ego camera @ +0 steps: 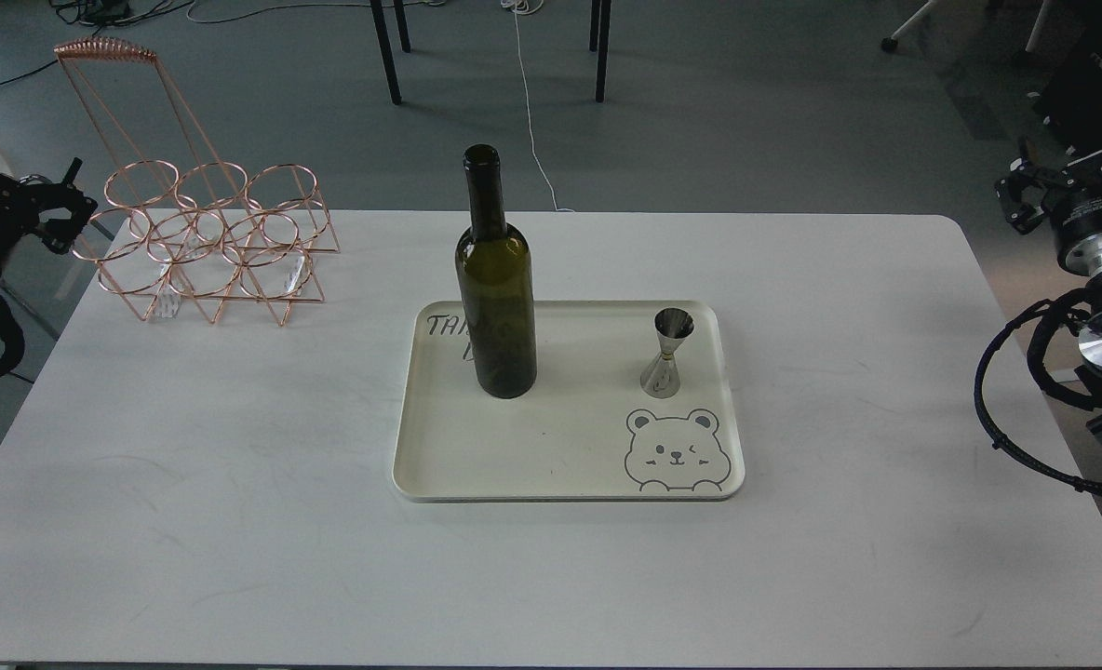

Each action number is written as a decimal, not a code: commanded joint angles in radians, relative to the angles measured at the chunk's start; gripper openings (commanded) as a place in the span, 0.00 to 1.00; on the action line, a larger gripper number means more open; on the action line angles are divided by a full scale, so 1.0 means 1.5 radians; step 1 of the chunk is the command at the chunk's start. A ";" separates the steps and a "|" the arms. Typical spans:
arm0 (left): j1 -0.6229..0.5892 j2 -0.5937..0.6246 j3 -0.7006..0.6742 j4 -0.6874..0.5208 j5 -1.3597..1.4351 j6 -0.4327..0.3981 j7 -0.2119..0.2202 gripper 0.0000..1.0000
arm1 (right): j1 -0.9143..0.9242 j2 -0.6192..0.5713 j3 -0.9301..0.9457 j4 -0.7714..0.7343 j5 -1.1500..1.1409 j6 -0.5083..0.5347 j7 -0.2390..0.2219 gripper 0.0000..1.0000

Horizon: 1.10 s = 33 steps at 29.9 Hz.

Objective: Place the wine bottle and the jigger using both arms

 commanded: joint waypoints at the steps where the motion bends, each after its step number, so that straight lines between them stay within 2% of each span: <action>1: 0.000 0.001 0.000 -0.001 0.008 0.000 0.001 0.98 | 0.000 0.001 -0.007 0.000 -0.001 -0.001 -0.003 0.98; 6: 0.000 0.005 0.000 -0.002 0.009 -0.009 0.002 0.98 | 0.002 -0.005 -0.038 0.009 -0.010 -0.001 -0.003 0.98; 9: 0.000 0.008 0.001 -0.003 0.008 -0.016 0.001 0.98 | 0.011 -0.017 -0.118 0.033 -0.049 0.007 0.001 0.98; 12: 0.000 0.008 0.000 -0.003 0.008 -0.016 0.001 0.98 | 0.036 -0.085 -0.181 0.102 -0.151 0.003 0.005 0.98; 15: 0.000 0.007 0.000 -0.003 0.008 -0.016 0.001 0.98 | 0.038 -0.148 -0.186 0.215 -0.245 -0.013 0.012 0.98; 20: 0.000 0.002 0.001 -0.004 0.009 -0.024 0.002 0.98 | 0.034 -0.246 -0.190 0.403 -0.389 -0.113 0.013 0.98; 26: -0.004 0.006 0.003 -0.009 0.009 -0.032 0.001 0.98 | -0.022 -0.313 -0.202 0.601 -0.672 -0.272 0.013 0.98; 30: -0.004 0.015 0.007 -0.020 0.011 -0.033 0.007 0.98 | -0.057 -0.321 -0.205 0.652 -0.853 -0.345 0.013 0.98; 33: -0.005 0.018 0.008 -0.021 0.019 -0.032 0.007 0.98 | -0.077 -0.314 -0.206 0.652 -1.010 -0.362 0.017 0.97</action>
